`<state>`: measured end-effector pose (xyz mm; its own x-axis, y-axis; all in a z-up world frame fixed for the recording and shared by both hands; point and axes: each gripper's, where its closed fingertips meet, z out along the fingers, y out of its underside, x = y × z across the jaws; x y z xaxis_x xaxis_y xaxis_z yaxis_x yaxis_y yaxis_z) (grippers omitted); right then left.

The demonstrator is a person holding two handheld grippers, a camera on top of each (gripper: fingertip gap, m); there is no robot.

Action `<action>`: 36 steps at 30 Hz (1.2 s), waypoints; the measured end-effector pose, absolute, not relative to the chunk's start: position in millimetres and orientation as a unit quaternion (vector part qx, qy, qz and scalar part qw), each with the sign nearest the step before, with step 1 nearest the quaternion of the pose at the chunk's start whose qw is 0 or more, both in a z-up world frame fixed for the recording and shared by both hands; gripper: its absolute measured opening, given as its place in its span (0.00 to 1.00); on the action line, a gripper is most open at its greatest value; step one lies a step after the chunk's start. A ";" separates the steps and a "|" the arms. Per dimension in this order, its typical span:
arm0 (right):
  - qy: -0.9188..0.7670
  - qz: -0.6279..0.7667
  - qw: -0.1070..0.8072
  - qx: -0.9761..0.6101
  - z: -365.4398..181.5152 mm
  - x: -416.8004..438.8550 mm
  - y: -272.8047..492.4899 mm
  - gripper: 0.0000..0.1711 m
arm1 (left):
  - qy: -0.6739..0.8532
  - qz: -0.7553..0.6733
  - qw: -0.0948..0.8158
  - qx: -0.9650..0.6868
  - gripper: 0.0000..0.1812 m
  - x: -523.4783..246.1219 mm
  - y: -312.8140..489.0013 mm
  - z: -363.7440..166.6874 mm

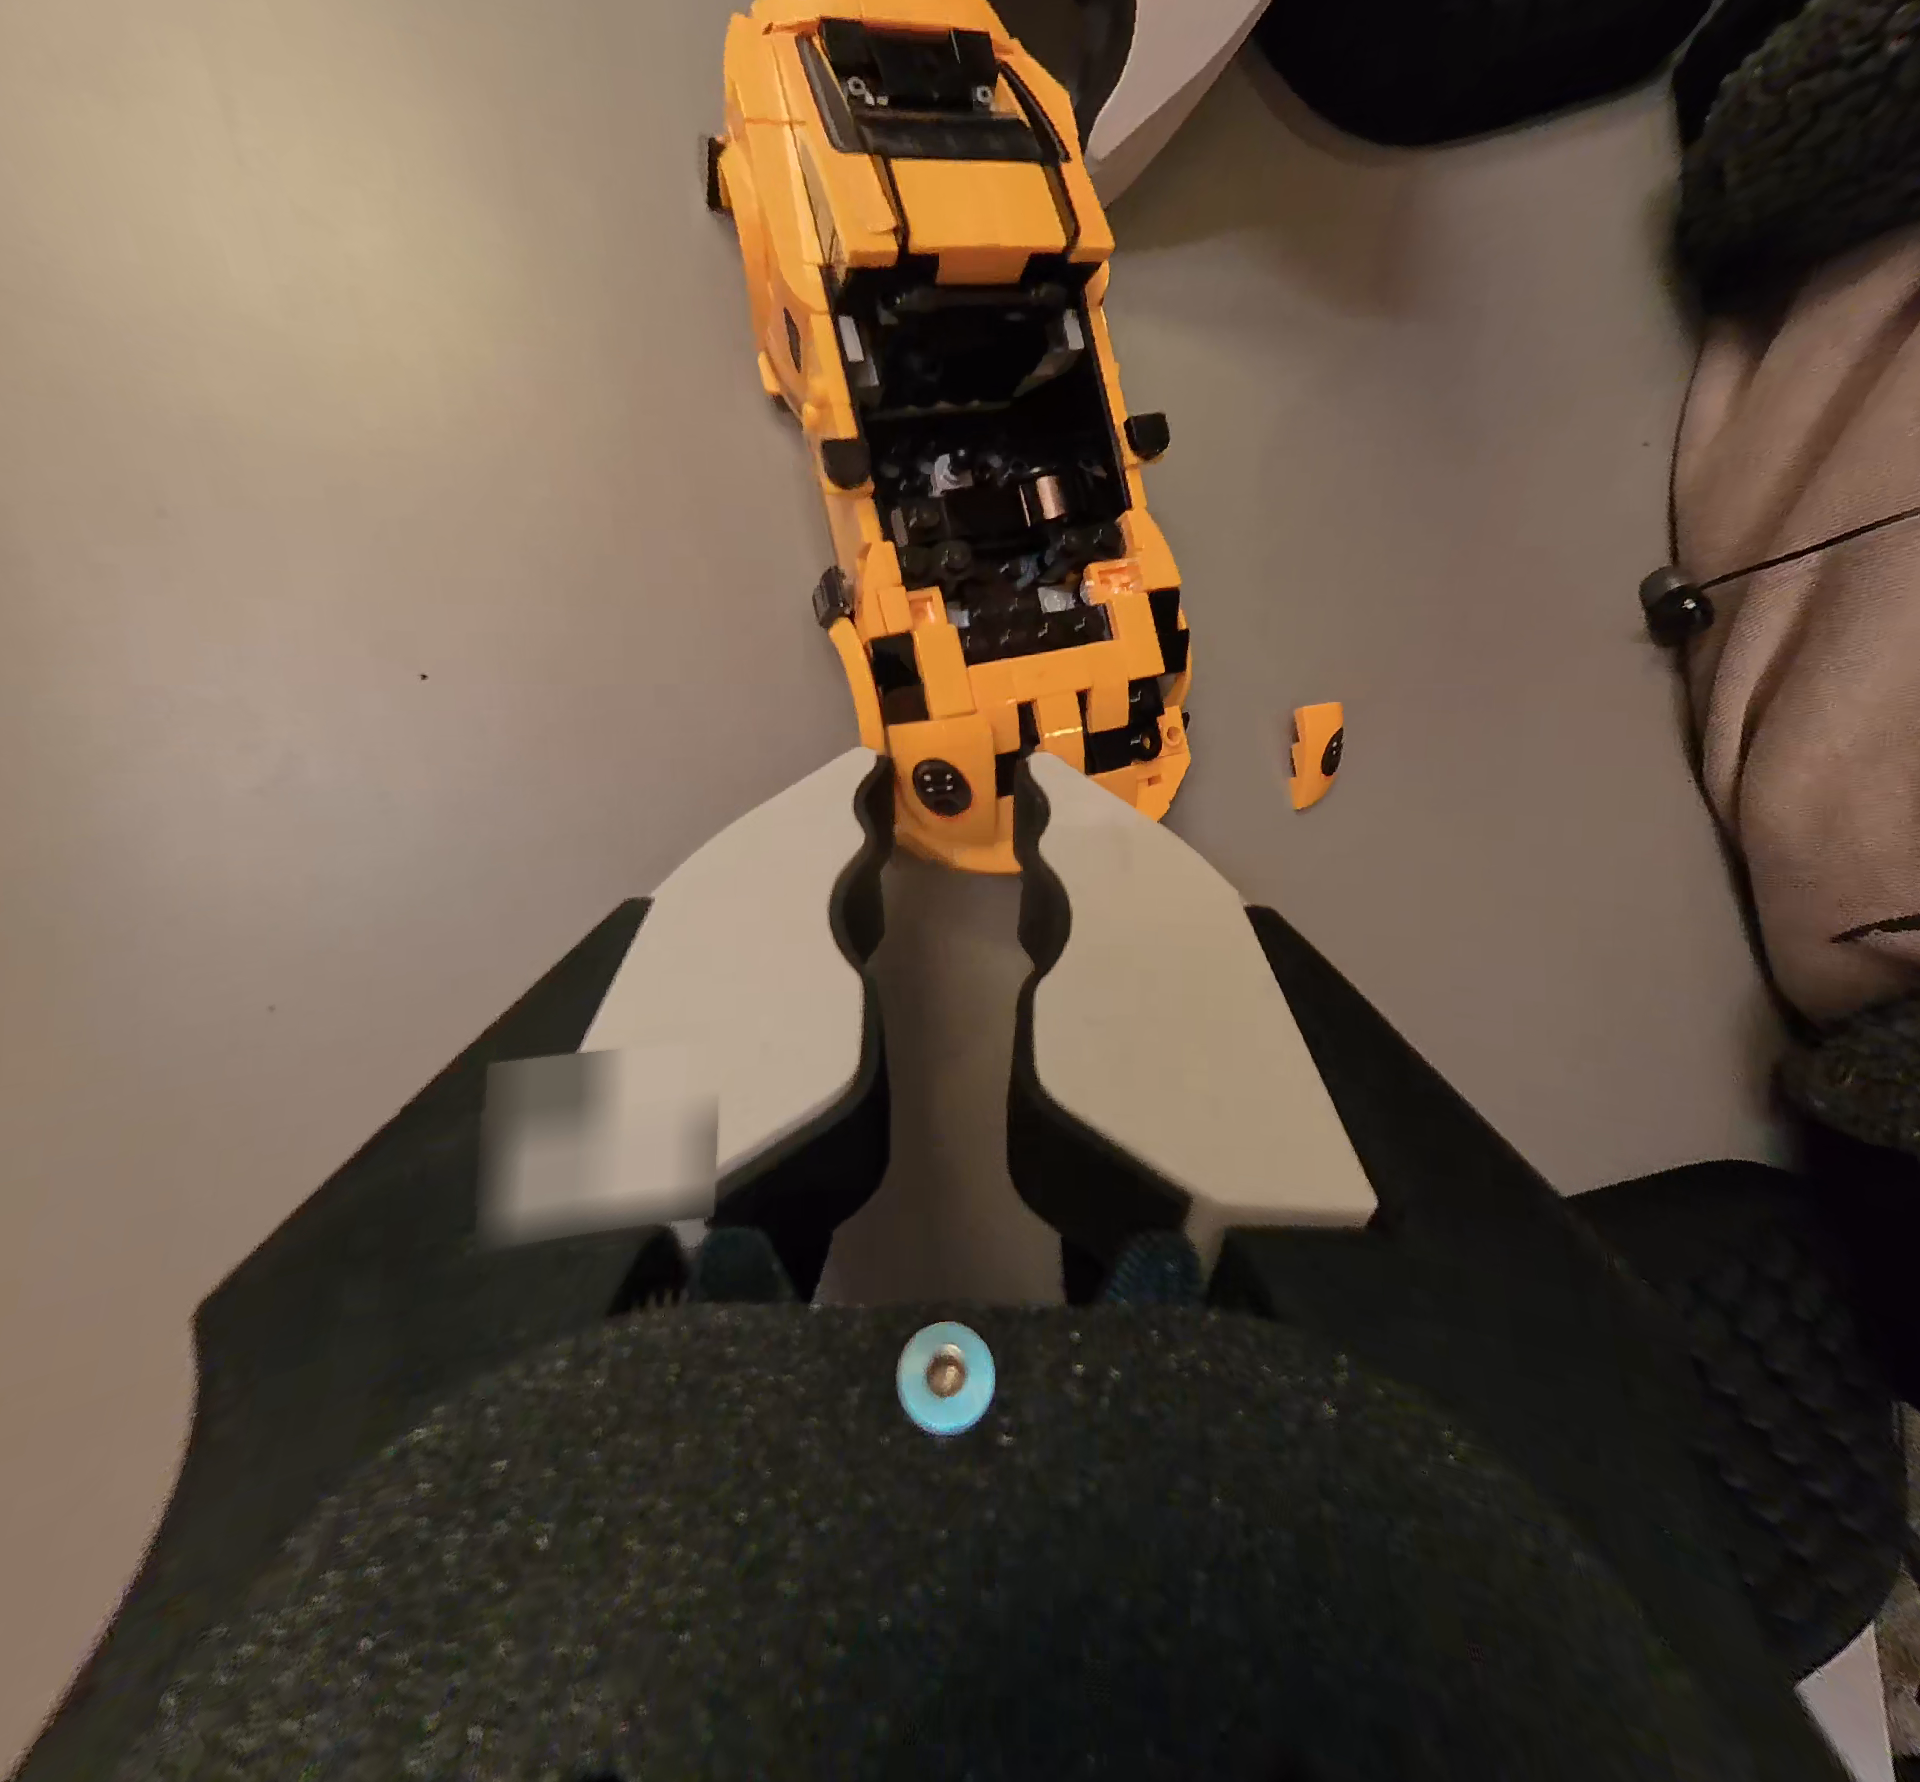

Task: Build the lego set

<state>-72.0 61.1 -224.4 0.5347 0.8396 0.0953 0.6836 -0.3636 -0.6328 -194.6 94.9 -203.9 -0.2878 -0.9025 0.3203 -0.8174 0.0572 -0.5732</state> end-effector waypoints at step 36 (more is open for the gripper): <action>-0.448 0.109 0.328 -0.825 -224.1 -68.2 59.4 0.32 | 0.695 -0.382 0.062 -0.606 0.13 -195.7 91.2 -199.3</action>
